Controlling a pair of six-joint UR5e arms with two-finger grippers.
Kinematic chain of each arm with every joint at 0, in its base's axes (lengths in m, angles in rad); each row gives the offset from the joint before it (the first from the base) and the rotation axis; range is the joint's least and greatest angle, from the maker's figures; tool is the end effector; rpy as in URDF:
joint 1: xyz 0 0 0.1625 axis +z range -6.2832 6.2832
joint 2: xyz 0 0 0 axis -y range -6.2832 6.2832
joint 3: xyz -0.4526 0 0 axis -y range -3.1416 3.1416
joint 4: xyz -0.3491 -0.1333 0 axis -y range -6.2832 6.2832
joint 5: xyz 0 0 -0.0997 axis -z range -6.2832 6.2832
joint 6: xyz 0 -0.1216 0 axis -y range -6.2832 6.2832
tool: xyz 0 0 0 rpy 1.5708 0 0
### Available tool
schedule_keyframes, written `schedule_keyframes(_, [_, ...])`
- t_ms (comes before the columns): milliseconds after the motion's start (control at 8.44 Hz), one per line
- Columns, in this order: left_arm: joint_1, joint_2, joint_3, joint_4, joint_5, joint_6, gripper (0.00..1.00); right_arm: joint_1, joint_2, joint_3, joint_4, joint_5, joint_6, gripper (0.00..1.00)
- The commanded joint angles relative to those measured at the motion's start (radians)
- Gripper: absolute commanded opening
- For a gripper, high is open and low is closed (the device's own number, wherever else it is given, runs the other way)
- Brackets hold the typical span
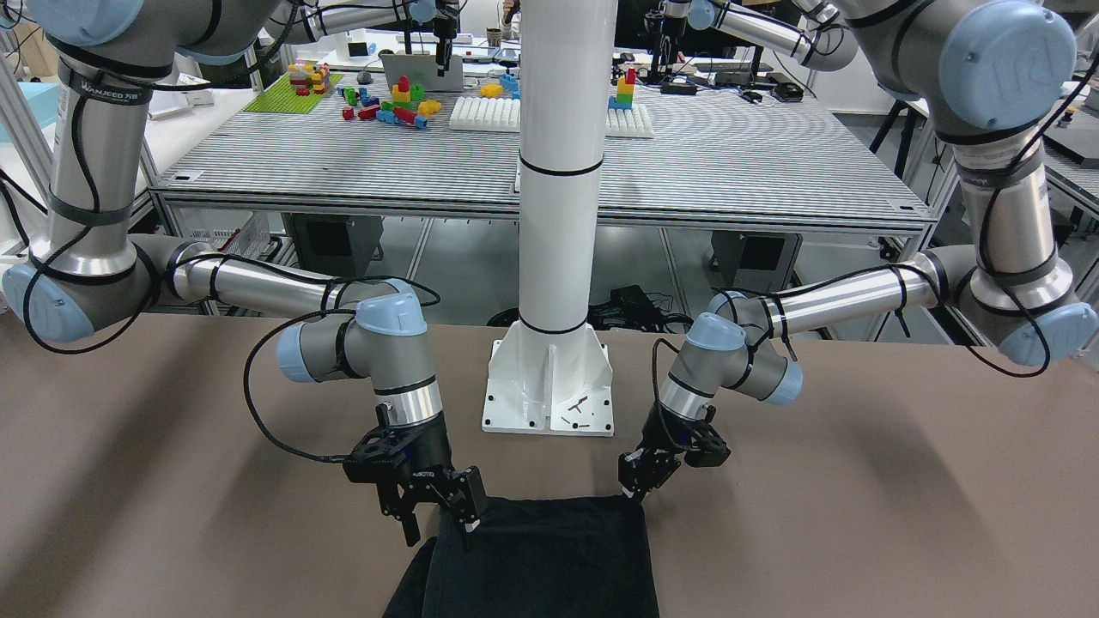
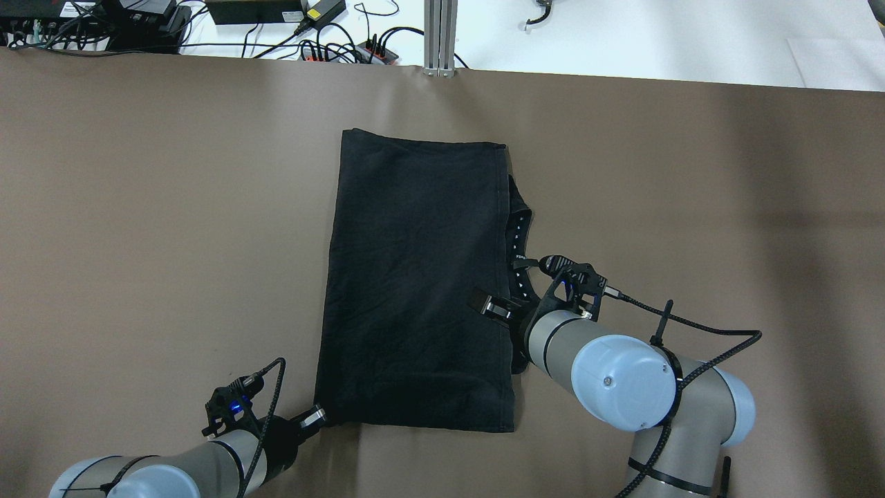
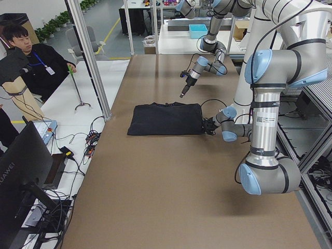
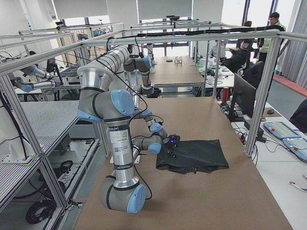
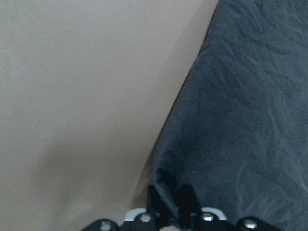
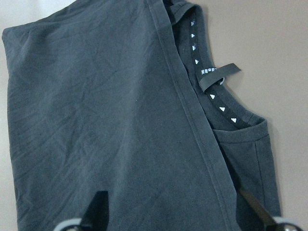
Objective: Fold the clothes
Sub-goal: 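Move the left gripper to the shirt corner nearest the robot, then grasp the near corners with both grippers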
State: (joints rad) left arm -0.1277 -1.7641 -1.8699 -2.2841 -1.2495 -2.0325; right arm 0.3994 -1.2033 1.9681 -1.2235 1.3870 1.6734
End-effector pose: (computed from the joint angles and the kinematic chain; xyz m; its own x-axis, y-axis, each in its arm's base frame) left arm 0.5117 -0.2388 0.3897 0.1329 -0.4432 -0.8865 0.5279 0.7887 -0.3152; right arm -0.4608 -0.3633 0.3067 0.3512 0.2575 0.9002 -0.5723 0.8200 -0.0113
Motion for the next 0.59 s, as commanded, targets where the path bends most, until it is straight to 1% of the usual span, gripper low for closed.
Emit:
schedule_keyframes(0, [0.0, 0.003, 0.0, 0.002, 0.001, 0.002, 0.0, -0.028, -0.038, 0.0, -0.002, -0.006, 0.006, 0.92])
schedule_keyframes(237, [0.0, 0.003, 0.0, 0.002, 0.002, 0.002, 0.0, -0.097, -0.067, -0.002, -0.017, -0.037, 0.061, 0.91])
schedule_keyframes(356, [0.0, 0.003, 0.0, 0.002, 0.002, 0.003, 0.0, -0.129, -0.067, -0.027, -0.018, -0.06, 0.093, 0.9])
schedule_keyframes(474, [0.0, 0.005, 0.0, 0.0, 0.002, 0.003, 0.0, -0.152, -0.059, -0.087, -0.005, -0.094, 0.141, 0.89])
